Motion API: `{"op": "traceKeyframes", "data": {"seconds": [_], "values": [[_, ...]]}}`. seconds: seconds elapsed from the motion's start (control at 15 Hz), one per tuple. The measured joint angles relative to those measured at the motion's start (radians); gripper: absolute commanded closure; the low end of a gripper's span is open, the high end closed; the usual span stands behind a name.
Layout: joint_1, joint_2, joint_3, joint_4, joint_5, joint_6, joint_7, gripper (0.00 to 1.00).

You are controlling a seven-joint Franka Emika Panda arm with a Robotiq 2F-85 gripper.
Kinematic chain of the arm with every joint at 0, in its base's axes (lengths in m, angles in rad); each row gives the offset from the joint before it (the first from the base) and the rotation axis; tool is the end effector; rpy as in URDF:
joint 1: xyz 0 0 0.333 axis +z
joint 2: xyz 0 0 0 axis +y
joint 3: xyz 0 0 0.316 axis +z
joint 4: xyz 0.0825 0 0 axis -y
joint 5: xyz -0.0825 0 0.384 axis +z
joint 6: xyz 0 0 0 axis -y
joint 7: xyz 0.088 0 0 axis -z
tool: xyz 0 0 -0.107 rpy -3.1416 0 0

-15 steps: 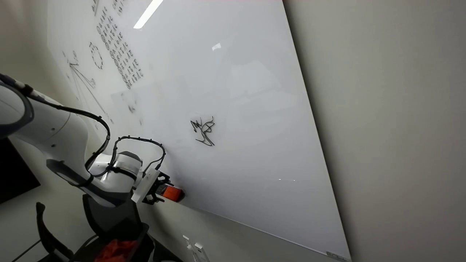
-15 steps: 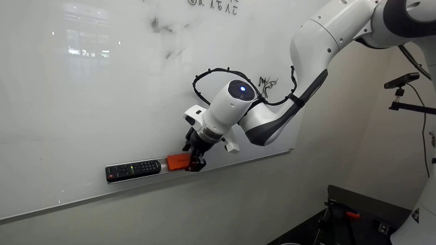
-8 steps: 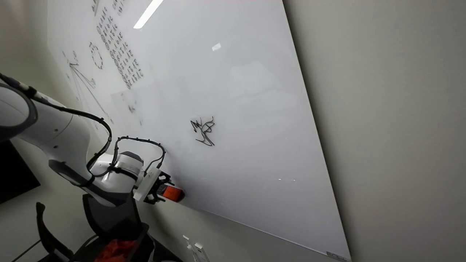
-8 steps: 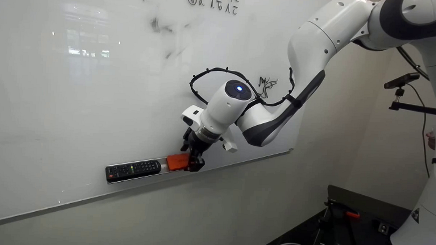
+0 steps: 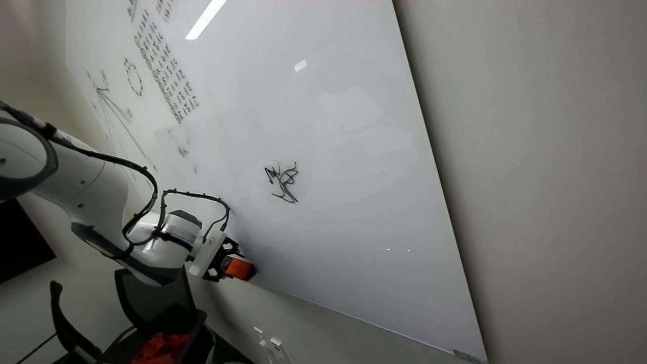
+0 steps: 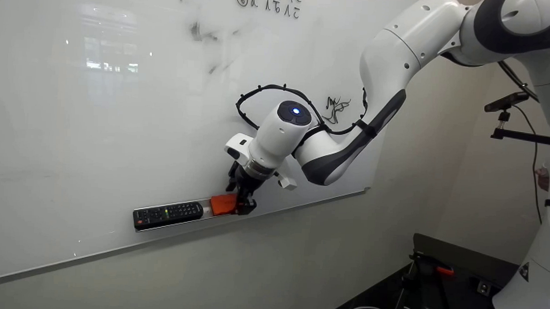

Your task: Use the whiteboard eraser to erase the scribble on the whiteboard

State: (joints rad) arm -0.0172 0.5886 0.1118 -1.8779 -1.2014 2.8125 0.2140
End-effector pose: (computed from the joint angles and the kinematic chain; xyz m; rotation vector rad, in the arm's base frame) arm 0.6377 0.1014 0.2165 2.3550 1.1953 0.5319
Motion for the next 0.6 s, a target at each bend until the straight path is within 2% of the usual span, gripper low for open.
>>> {"op": "traceKeyframes", "data": {"seconds": [0.33,0.6], "values": [[0.0,0.012,0.0,0.013,0.01,-0.005,-0.018,0.27],[0.0,0.014,0.001,0.016,0.011,-0.007,-0.019,0.34]]}}
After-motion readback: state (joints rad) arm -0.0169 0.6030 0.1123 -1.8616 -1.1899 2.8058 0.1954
